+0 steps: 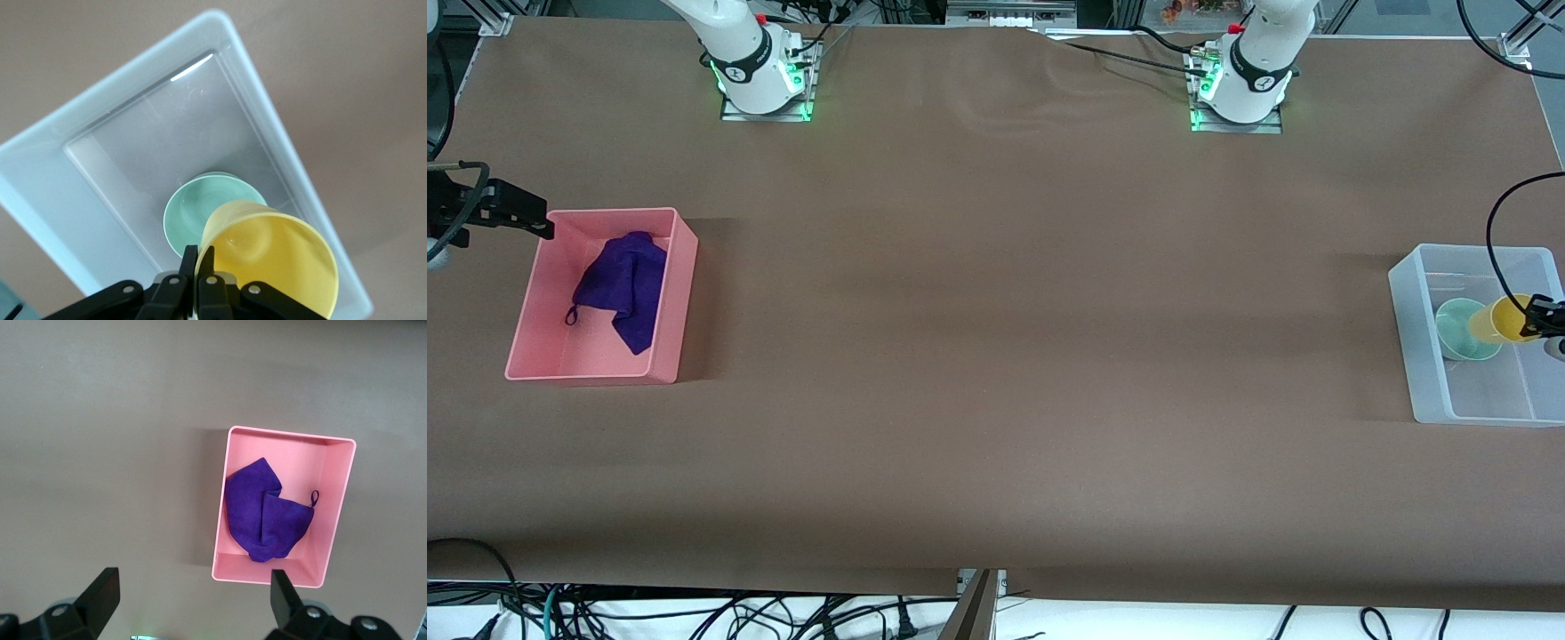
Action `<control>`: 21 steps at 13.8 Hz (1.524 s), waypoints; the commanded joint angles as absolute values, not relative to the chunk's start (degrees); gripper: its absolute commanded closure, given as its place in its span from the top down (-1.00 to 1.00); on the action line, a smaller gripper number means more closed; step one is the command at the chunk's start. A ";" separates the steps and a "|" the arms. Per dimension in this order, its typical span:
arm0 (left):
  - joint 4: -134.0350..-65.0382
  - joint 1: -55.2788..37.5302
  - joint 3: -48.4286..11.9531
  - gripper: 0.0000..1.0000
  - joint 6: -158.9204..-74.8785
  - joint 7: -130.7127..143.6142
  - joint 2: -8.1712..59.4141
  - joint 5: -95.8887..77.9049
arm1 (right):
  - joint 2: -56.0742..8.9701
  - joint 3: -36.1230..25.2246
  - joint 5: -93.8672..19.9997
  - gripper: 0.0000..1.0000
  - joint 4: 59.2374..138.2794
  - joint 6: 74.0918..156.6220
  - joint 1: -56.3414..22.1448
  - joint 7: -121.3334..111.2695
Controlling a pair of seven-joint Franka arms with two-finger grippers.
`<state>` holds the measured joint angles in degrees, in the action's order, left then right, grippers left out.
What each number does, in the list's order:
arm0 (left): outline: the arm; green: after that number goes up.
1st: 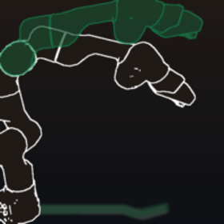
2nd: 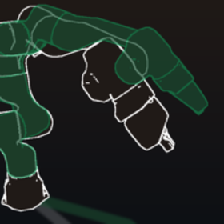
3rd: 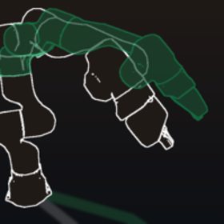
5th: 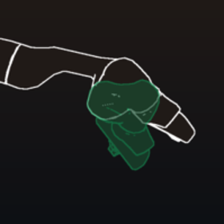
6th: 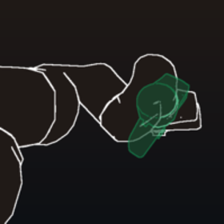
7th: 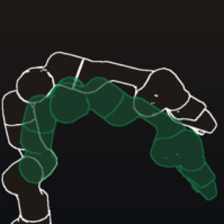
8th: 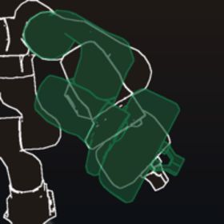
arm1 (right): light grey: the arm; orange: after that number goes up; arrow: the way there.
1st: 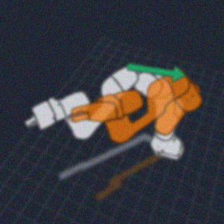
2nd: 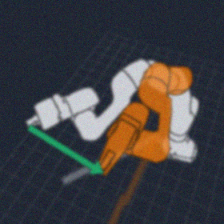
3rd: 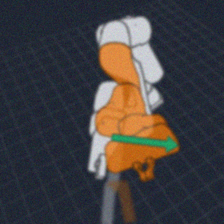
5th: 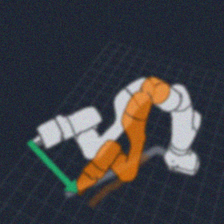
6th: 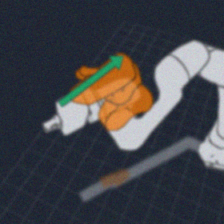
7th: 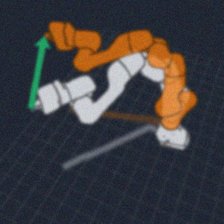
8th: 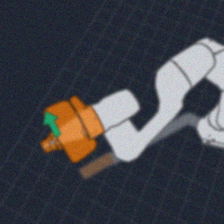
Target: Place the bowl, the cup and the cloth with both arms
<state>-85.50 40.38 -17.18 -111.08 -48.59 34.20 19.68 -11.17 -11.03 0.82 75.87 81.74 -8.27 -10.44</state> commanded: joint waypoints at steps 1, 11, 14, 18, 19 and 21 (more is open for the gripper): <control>-85.43 42.35 -17.84 -1.00 -115.82 -52.20 37.87 21.18 | -10.99 -10.81 1.58 1.00 75.76 81.74 -8.17 -10.99; -84.37 42.45 -24.84 1.00 -103.65 -47.41 30.26 20.13 | -10.99 -10.90 1.49 1.00 75.76 81.74 -8.17 -10.99; -83.33 42.36 -35.12 1.00 -95.82 -33.80 25.59 20.21 | -10.99 -10.90 1.49 1.00 75.76 81.74 -8.09 -10.99; -79.11 42.36 -44.98 1.00 -87.73 -21.28 24.35 20.21 | -10.99 -10.90 1.49 1.00 75.76 81.74 -8.09 -10.99; -78.49 42.28 -46.65 1.00 -86.67 -21.10 24.35 20.39 | -10.99 -10.90 1.49 1.00 75.76 81.74 -8.09 -10.99; -79.53 38.96 -46.06 1.00 -86.22 -20.92 20.76 20.04 | -10.99 -10.90 1.49 1.00 75.76 81.83 -8.09 -10.99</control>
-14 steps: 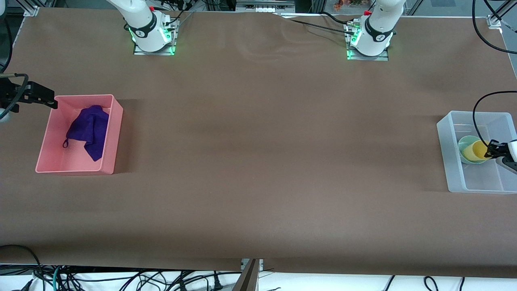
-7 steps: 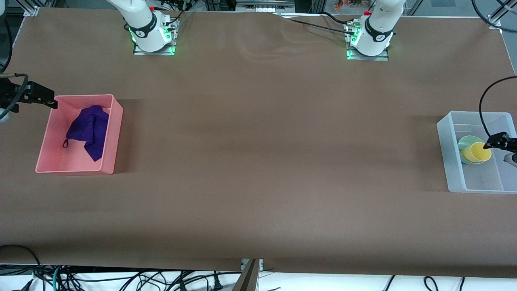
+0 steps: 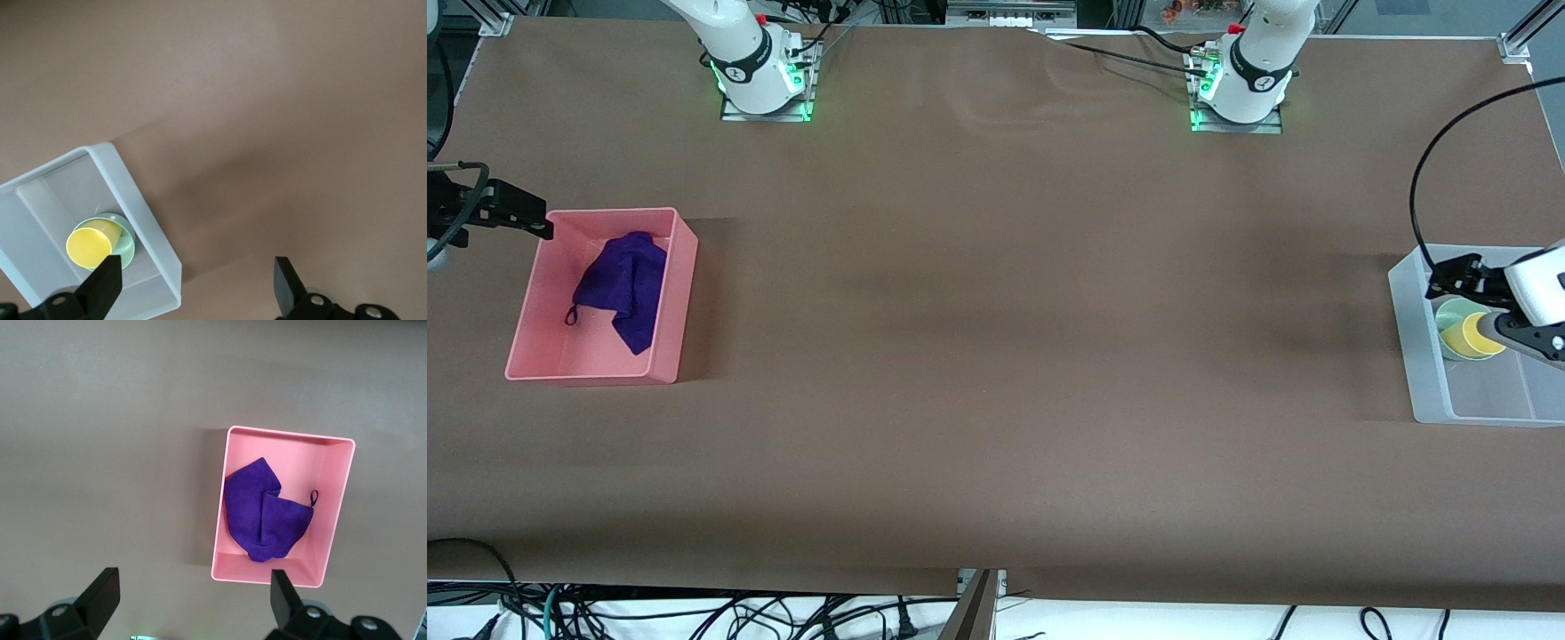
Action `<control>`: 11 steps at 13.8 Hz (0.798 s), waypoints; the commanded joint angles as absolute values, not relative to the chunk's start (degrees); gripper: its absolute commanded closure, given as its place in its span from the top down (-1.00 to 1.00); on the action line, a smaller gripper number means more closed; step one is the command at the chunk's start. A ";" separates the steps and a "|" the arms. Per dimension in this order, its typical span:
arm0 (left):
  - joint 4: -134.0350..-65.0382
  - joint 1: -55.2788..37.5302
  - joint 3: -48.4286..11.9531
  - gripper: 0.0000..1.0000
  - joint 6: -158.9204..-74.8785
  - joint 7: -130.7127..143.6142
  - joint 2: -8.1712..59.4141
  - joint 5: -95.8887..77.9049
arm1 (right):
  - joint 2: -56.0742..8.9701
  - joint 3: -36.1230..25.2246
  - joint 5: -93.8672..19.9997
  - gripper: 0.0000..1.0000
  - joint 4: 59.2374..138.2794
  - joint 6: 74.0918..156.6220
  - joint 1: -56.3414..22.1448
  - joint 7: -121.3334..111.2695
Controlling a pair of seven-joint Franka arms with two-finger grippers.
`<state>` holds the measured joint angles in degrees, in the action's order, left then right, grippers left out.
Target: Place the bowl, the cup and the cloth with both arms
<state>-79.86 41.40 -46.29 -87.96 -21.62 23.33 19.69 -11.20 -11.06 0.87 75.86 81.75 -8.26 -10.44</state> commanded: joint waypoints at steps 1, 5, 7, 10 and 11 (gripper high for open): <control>-79.54 35.02 -41.01 1.00 -86.31 -19.87 19.26 17.69 | -10.99 -10.90 1.49 1.00 75.76 81.74 -8.00 -10.99; -89.34 13.67 -13.67 1.00 -94.11 -12.59 8.47 1.33 | -10.99 -10.90 1.49 1.00 75.76 81.74 -8.00 -10.99; -96.65 5.58 -6.89 1.00 -99.03 -6.19 3.10 1.41 | -10.99 -10.90 1.41 1.00 75.85 81.74 -7.91 -10.99; -100.19 -0.35 -1.41 1.00 -100.28 -5.80 0.53 1.41 | -11.07 -10.90 1.41 1.00 75.76 81.74 -7.82 -10.99; -101.07 -0.35 -1.41 1.00 -100.72 -5.80 0.01 1.32 | -11.16 -10.90 1.41 1.00 75.76 81.83 -7.82 -10.99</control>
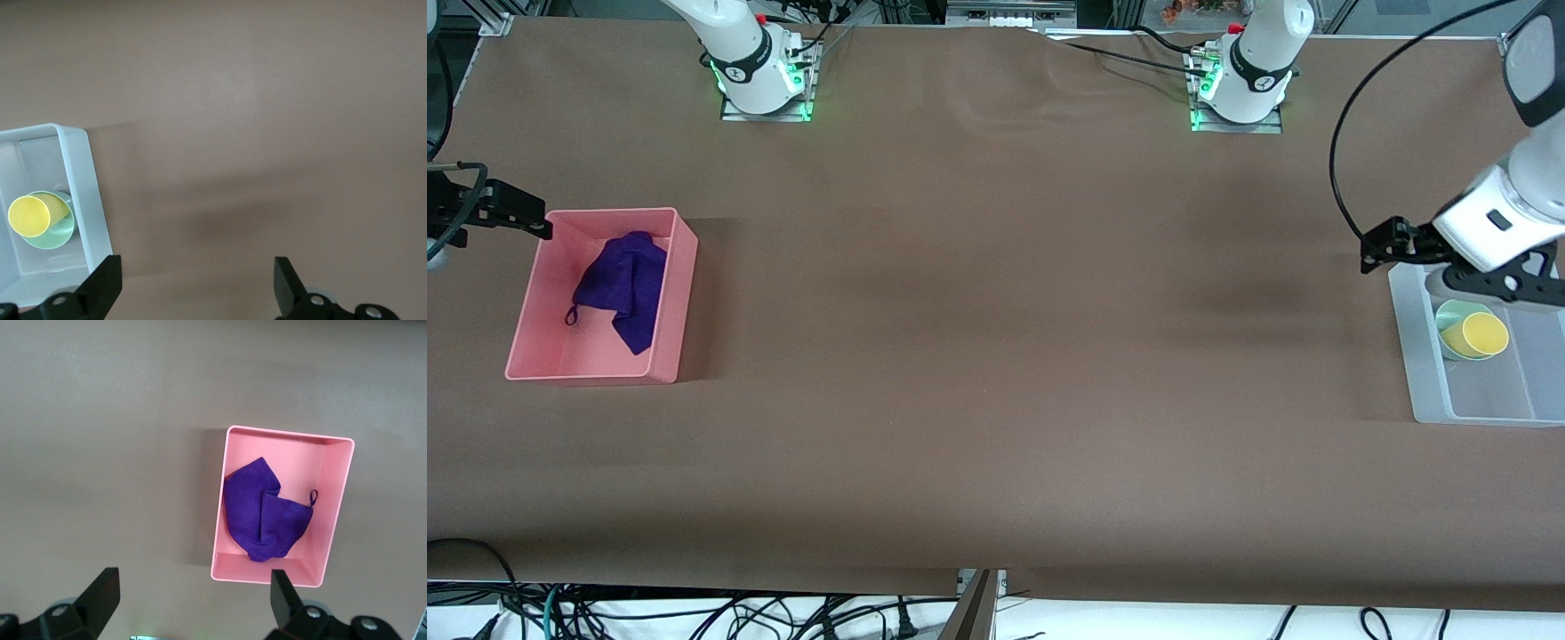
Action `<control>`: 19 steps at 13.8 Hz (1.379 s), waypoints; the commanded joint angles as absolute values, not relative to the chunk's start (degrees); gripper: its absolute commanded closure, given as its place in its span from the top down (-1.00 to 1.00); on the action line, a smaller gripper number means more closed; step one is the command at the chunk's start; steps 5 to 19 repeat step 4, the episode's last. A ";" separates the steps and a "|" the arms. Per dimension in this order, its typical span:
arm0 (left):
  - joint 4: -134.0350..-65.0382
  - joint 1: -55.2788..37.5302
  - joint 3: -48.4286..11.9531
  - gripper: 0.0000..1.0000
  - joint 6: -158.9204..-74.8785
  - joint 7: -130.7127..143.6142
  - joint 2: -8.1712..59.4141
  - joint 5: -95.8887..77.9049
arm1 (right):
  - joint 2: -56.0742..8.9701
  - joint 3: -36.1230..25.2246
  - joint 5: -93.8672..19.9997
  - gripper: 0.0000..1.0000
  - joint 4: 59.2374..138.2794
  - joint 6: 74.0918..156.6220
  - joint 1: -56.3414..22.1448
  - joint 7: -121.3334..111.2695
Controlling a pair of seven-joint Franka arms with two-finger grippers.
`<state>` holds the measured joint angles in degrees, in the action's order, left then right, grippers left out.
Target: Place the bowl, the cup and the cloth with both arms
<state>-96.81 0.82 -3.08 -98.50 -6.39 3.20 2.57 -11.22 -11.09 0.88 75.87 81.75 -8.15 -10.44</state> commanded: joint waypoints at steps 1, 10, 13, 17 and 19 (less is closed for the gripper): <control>-101.51 -0.35 -1.41 1.00 -101.07 -5.89 -0.26 1.32 | -11.25 -10.90 1.41 1.00 75.76 81.83 -7.82 -10.99; -101.69 0.17 -1.41 1.00 -101.08 -5.80 -0.18 -0.95 | -11.34 -10.99 1.41 1.00 75.76 81.83 -7.73 -10.99; -101.69 0.17 -1.41 1.00 -101.08 -5.80 -0.18 -0.95 | -11.34 -10.99 1.41 1.00 75.76 81.83 -7.73 -10.99; -101.69 0.17 -1.41 1.00 -101.08 -5.80 -0.18 -0.95 | -11.34 -10.99 1.41 1.00 75.76 81.83 -7.73 -10.99; -101.69 0.17 -1.41 1.00 -101.08 -5.80 -0.18 -0.95 | -11.34 -10.99 1.41 1.00 75.76 81.83 -7.73 -10.99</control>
